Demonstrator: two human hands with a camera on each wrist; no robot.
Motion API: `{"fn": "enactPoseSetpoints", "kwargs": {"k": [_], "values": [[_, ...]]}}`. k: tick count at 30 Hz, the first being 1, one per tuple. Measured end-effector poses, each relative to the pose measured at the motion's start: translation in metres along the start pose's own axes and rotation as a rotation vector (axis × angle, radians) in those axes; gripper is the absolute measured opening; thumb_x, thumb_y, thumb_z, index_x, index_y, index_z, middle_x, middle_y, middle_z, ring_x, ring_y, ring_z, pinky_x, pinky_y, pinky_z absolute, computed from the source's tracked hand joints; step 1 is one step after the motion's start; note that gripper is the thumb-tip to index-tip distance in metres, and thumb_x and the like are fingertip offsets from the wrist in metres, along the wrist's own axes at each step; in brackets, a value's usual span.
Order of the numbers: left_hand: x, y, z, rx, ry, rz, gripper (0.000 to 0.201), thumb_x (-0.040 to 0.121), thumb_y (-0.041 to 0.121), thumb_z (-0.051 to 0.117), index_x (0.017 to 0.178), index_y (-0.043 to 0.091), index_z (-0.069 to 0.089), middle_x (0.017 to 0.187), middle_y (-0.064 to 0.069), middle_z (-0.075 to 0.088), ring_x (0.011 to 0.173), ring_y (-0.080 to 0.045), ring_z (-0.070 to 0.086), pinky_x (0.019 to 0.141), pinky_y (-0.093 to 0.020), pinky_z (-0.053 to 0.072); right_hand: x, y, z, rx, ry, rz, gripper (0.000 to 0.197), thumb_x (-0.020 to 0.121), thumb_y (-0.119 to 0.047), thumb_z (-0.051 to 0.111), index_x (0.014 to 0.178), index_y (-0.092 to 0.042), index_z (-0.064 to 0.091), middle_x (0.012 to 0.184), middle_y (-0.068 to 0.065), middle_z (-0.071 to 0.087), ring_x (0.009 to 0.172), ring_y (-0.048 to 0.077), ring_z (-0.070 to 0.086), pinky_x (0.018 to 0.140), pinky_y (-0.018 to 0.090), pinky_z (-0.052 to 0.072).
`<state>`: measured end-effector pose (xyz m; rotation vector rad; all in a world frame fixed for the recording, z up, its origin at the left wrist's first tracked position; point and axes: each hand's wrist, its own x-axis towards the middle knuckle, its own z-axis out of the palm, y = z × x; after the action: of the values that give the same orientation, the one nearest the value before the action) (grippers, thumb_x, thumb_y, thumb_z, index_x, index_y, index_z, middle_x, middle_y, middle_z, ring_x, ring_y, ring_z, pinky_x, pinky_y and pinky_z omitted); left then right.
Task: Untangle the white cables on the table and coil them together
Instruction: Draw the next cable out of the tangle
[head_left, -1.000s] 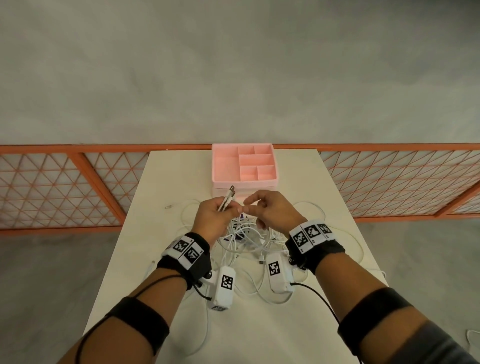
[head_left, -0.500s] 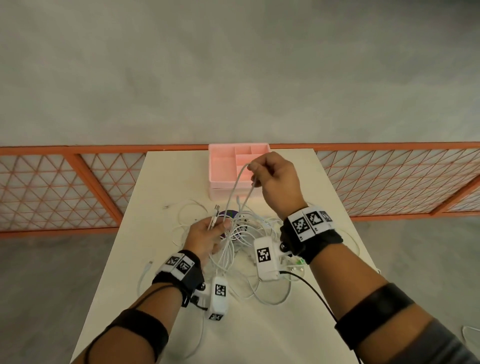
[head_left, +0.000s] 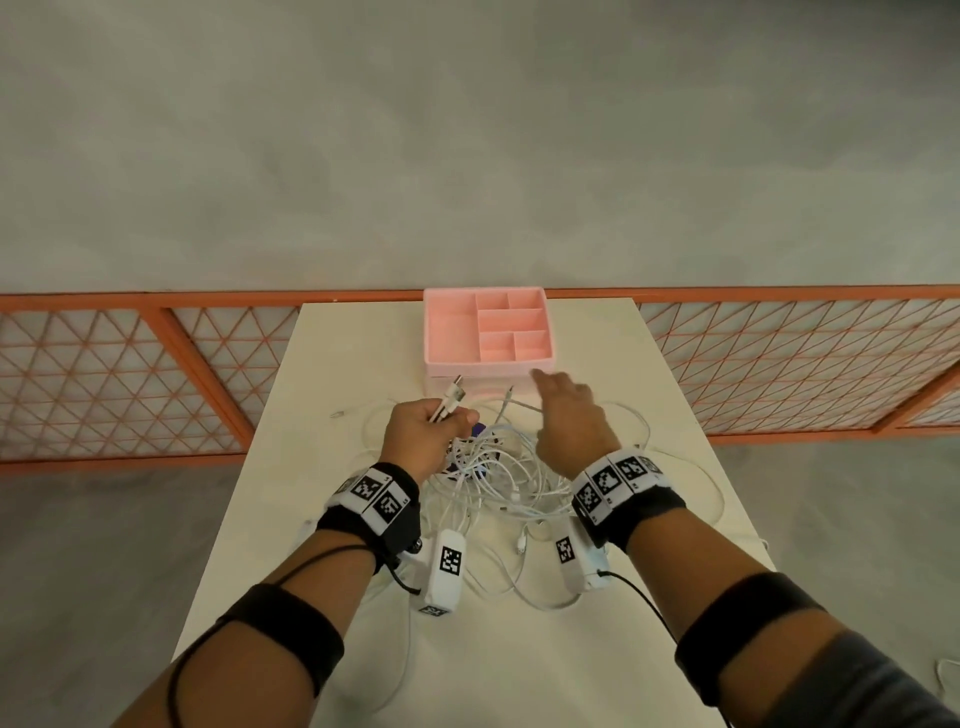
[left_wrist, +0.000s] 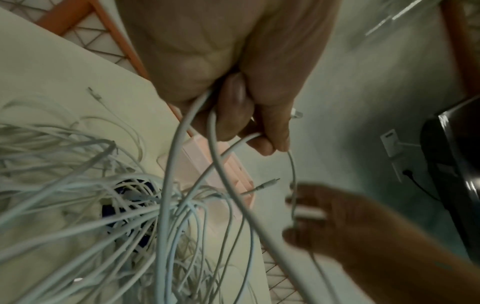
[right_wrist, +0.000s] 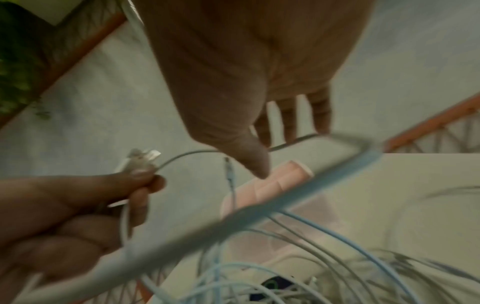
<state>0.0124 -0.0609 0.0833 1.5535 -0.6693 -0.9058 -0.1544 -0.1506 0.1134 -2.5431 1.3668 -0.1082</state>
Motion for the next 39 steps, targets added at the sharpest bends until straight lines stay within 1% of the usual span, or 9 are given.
{"fn": "enactPoseSetpoints", "kwargs": {"k": [3, 7, 14, 20, 25, 30, 34, 37, 39], "values": [[-0.001, 0.004, 0.009, 0.075, -0.024, 0.040, 0.011, 0.085, 0.008, 0.075, 0.088, -0.003, 0.075, 0.069, -0.011, 0.067, 0.032, -0.002, 0.040, 0.035, -0.015, 0.030, 0.004, -0.024, -0.005, 0.106, -0.060, -0.236, 0.045, 0.094, -0.020, 0.056, 0.138, -0.014, 0.050, 0.136, 0.008, 0.055, 0.124, 0.028, 0.051, 0.101, 0.044, 0.045], [-0.002, -0.001, 0.006, 0.011, -0.035, -0.003, 0.007, 0.087, 0.006, 0.072, 0.081, 0.005, 0.075, 0.050, 0.001, 0.052, 0.038, -0.012, 0.031, 0.038, -0.018, 0.027, 0.004, -0.030, -0.010, 0.252, -0.165, -0.227, 0.030, 0.100, -0.031, 0.051, 0.103, -0.006, 0.068, 0.095, 0.006, 0.067, 0.082, 0.018, 0.058, 0.072, 0.030, 0.042], [-0.013, -0.013, 0.006, -0.194, -0.133, -0.077, 0.020, 0.087, 0.015, 0.075, 0.100, 0.001, 0.069, 0.069, -0.006, 0.050, 0.044, -0.011, 0.025, 0.041, -0.018, 0.025, 0.010, -0.035, -0.046, 0.572, 0.105, -0.266, 0.018, 0.097, -0.014, 0.057, 0.092, -0.006, 0.072, 0.066, -0.017, 0.058, 0.058, -0.009, 0.054, 0.058, 0.009, 0.036], [-0.013, -0.029, -0.001, -0.105, -0.114, -0.143, 0.016, 0.083, 0.012, 0.079, 0.095, 0.004, 0.072, 0.068, -0.008, 0.043, 0.045, -0.013, 0.025, 0.042, -0.019, 0.024, 0.014, -0.039, -0.096, 1.216, 0.530, -0.165, 0.022, 0.090, -0.008, 0.051, 0.077, -0.018, 0.064, 0.070, 0.006, 0.062, 0.060, 0.018, 0.054, 0.065, 0.036, 0.047], [-0.012, -0.028, -0.010, -0.183, -0.017, -0.137, 0.009, 0.085, 0.006, 0.075, 0.080, 0.011, 0.069, 0.072, -0.010, 0.048, 0.046, -0.013, 0.023, 0.043, -0.019, 0.020, 0.018, -0.010, -0.099, 1.104, 0.494, -0.086, 0.023, 0.092, -0.004, 0.052, 0.076, -0.013, 0.066, 0.060, -0.004, 0.060, 0.056, 0.014, 0.054, 0.065, 0.036, 0.048], [-0.001, 0.005, -0.018, -0.327, 0.058, -0.043, 0.007, 0.088, 0.002, 0.069, 0.095, 0.003, 0.066, 0.080, -0.010, 0.055, 0.042, -0.006, 0.026, 0.037, -0.018, 0.024, 0.018, 0.020, -0.063, 0.651, 0.153, 0.067, 0.018, 0.090, -0.011, 0.057, 0.083, -0.014, 0.073, 0.077, 0.007, 0.070, 0.069, 0.020, 0.062, 0.064, 0.027, 0.045], [0.009, 0.036, -0.020, -0.332, -0.004, 0.030, 0.010, 0.088, 0.007, 0.072, 0.096, 0.005, 0.066, 0.077, -0.008, 0.054, 0.043, -0.007, 0.024, 0.038, -0.017, 0.023, 0.016, 0.020, -0.042, 0.361, 0.042, 0.131, 0.053, 0.088, -0.018, 0.063, 0.139, -0.011, 0.050, 0.133, 0.012, 0.055, 0.117, 0.029, 0.056, 0.096, 0.034, 0.045], [0.008, 0.044, -0.013, -0.215, -0.095, 0.059, 0.012, 0.086, 0.010, 0.075, 0.093, 0.004, 0.068, 0.076, -0.011, 0.049, 0.044, -0.008, 0.023, 0.038, -0.017, 0.022, 0.013, 0.001, -0.047, 0.374, 0.233, -0.069, 0.081, 0.085, -0.023, 0.069, 0.153, -0.017, 0.026, 0.153, 0.009, 0.032, 0.137, 0.028, 0.034, 0.112, 0.041, 0.033], [0.005, 0.042, -0.007, -0.136, -0.137, 0.071, 0.010, 0.085, 0.012, 0.076, 0.088, 0.005, 0.070, 0.077, -0.013, 0.045, 0.043, -0.010, 0.023, 0.040, -0.017, 0.022, 0.015, -0.012, -0.050, 0.357, 0.214, -0.261, 0.074, 0.087, -0.021, 0.069, 0.151, -0.018, 0.033, 0.153, 0.006, 0.037, 0.140, 0.024, 0.032, 0.117, 0.040, 0.029]]}}
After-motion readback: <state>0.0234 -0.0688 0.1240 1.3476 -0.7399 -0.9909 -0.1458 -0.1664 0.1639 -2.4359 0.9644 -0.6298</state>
